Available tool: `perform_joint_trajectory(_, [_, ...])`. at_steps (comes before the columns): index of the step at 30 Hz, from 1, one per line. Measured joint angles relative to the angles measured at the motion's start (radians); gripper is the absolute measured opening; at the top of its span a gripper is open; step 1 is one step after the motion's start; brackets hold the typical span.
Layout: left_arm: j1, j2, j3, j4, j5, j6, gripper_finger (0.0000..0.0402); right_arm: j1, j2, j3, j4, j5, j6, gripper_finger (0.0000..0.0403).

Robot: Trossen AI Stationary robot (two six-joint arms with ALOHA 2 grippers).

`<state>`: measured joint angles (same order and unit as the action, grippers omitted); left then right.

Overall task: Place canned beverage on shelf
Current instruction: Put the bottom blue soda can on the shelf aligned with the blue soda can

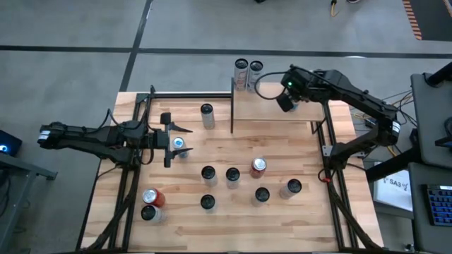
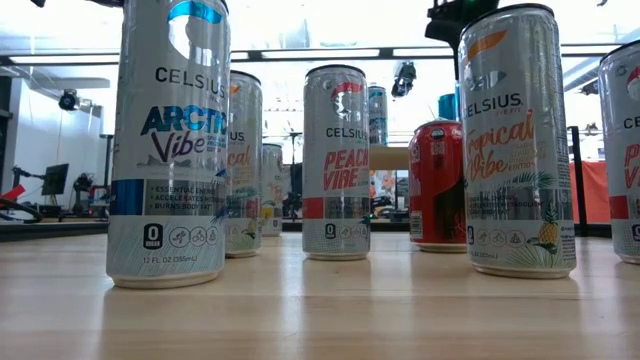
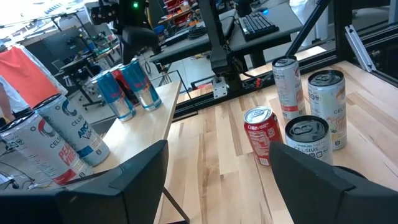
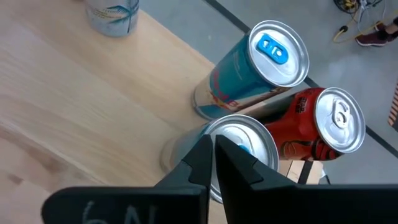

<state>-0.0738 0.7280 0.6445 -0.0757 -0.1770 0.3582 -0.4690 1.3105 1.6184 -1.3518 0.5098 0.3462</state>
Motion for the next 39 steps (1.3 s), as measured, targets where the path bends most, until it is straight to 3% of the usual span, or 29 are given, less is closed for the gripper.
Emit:
perform_joint_trajectory(5, [0.000, 0.000, 0.000, 0.000, 0.000, 0.000, 0.0262, 0.000, -0.011, 0.021, -0.010, -0.033, -0.014, 0.0012])
perform_joint_trajectory(12, [0.000, 0.000, 0.000, 0.000, 0.000, 0.000, 0.0262, -0.017, -0.014, 0.122, -0.155, -0.217, 0.084, 0.0012])
perform_joint_trajectory(19, [0.000, 0.000, 0.000, 0.000, 0.000, 0.000, 0.0262, -0.035, -0.018, 0.077, -0.208, -0.256, 0.051, 0.0012])
perform_joint_trajectory(26, [0.000, 0.000, 0.000, 0.000, 0.000, 0.000, 0.0262, -0.051, 0.007, 0.033, -0.214, -0.208, 0.019, 0.0012])
perform_joint_trajectory(32, [0.000, 0.000, 0.000, -0.001, 0.000, 0.000, 0.0262, -0.077, 0.022, 0.028, -0.203, -0.095, -0.008, 0.0012])
perform_joint_trajectory(39, [0.000, 0.000, 0.000, 0.000, 0.000, 0.000, 0.0262, -0.084, 0.025, 0.028, -0.120, -0.089, -0.044, 0.0012])
